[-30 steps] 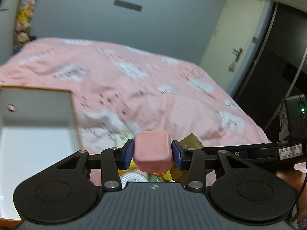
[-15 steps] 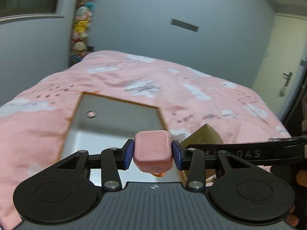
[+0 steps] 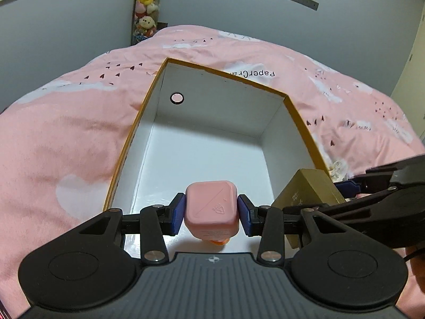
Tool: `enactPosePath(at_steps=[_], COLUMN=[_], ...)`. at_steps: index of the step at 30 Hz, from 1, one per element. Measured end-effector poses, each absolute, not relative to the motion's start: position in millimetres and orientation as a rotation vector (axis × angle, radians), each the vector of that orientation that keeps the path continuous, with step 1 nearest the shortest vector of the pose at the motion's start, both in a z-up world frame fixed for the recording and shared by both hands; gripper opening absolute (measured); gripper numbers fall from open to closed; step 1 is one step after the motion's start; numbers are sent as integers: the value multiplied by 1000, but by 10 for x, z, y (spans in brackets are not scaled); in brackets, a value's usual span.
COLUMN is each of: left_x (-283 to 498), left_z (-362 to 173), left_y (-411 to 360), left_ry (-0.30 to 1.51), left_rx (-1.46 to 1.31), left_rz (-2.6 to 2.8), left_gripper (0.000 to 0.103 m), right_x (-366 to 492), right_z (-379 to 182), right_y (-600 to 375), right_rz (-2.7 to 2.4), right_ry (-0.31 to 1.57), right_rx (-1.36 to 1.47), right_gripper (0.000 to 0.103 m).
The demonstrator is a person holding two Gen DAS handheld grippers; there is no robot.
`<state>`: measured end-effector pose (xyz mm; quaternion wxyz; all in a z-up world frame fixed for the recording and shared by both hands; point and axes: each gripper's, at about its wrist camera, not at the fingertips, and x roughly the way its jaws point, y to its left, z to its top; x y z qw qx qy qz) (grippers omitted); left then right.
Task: Organize rigid objects
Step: 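Carry the pink cube and gold square box with both tools over the open box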
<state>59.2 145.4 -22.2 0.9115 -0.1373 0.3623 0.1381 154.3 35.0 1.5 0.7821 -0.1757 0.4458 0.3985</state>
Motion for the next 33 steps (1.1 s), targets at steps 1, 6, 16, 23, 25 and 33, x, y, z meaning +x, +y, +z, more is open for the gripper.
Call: enactPosePath(at_steps=[1,6,16,23,25,33], left_x=[596,561,624,612,607,628], left_z=[-226,-230,-308,-312,-304,-320], left_y=[1434,1436,1414,1464,1458,1541], left_ry=[748,714,691,808,829,908], left_rx=[-272,-279,-271,-374,-377,-424], left_rz=[283,271,251,228,230,188], left_gripper=[48,48,48,48,48,48], right_x=[1558,1506,1456,1482,1490,1498], right_z=[-19,-74,-357,-400,-398,-362], right_y=[389,522,818,924,913,884], right_rz=[863,858,909,940,946,964], right_ry=[963,927,1005,1039,1038,1034], right_rx=[-409,-558,-761,-836,-843,-846], right_gripper=[53,53,53,55,56,60])
